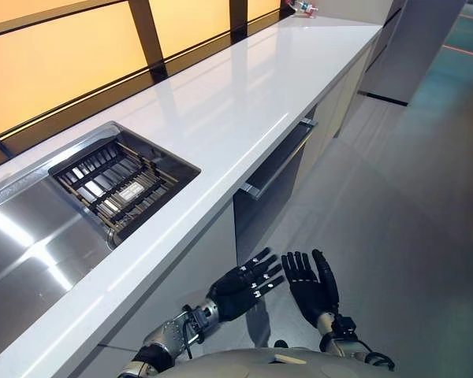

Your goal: Pick up plates and place into dishwasher.

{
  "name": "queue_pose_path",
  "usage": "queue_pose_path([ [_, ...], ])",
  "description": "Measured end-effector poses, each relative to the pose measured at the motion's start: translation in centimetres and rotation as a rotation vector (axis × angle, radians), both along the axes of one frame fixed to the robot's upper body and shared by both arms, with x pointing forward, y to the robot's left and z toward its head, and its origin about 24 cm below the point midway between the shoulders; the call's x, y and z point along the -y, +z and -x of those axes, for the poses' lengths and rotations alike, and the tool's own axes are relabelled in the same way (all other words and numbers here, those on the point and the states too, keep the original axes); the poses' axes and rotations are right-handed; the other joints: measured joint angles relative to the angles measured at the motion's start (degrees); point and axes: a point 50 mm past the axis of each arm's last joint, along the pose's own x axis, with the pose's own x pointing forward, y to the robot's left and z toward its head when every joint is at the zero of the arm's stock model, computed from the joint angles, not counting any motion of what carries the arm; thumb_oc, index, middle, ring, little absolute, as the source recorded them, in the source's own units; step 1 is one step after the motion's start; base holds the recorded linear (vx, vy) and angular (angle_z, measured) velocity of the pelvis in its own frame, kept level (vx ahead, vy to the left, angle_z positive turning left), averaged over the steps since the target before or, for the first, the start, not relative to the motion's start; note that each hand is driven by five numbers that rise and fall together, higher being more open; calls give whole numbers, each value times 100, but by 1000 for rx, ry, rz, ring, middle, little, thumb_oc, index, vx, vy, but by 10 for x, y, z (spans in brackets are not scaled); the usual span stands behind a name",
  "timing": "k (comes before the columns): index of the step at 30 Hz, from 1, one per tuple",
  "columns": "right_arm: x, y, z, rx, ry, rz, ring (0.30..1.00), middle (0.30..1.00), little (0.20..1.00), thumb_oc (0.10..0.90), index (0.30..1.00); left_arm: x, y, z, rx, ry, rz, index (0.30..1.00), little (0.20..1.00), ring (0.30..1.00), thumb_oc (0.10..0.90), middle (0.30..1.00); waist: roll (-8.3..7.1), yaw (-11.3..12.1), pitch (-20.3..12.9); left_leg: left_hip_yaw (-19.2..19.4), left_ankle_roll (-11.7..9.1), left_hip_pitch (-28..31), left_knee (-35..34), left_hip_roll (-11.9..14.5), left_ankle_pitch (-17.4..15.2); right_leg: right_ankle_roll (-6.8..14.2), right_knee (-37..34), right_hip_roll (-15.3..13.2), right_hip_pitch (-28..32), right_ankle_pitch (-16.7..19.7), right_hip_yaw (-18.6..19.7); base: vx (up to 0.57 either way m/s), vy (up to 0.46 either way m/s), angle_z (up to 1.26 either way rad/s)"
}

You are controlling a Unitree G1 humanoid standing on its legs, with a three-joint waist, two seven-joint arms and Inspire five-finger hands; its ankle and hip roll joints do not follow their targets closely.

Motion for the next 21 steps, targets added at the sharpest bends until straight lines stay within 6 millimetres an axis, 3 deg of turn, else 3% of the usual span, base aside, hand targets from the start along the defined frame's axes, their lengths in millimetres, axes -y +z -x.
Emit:
queue_pose_path([
  [6, 1, -17, 22, -190, 156, 165, 900, 900, 900, 800, 900, -58, -25, 31, -137, -56, -538, 900, 900, 900, 800, 900, -102, 123, -68, -53, 2, -12, -1, 1, 2, -2, -1, -5, 15, -3, -73, 17, -16, 4],
  [9, 5, -27, 34, -328, 401, 390, 900, 900, 900, 800, 900, -79, -35, 55, -236, -171, -776, 900, 900, 900, 800, 900, -151, 226, -121, -66, 9, -18, -2, -1, 7, -2, -8, -11, 14, -2, -93, 10, -6, 1],
  [11, 12, -30, 38, -397, 548, 531, 900, 900, 900, 800, 900, -85, -39, 71, -309, -215, -864, 900, 900, 900, 800, 900, -196, 258, -188, -108, 12, -20, -3, -2, 6, -4, -27, -14, 20, -5, -123, 26, -13, 11],
  [18, 16, -35, 46, -514, 878, 901, 900, 900, 900, 800, 900, -93, -39, 76, -365, -186, -1019, 900, 900, 900, 800, 900, -161, 374, -241, -309, 28, -54, -4, -5, 51, -15, -29, -21, 88, -16, -299, -31, 5, 13],
  [21, 18, -36, 52, -549, 960, 967, 900, 900, 900, 800, 900, -94, -40, 78, -380, -219, -1053, 900, 900, 900, 800, 900, -116, 371, -251, -353, 12, -89, -4, -3, 61, -10, -29, -24, 79, -21, -350, -32, 14, 8],
])
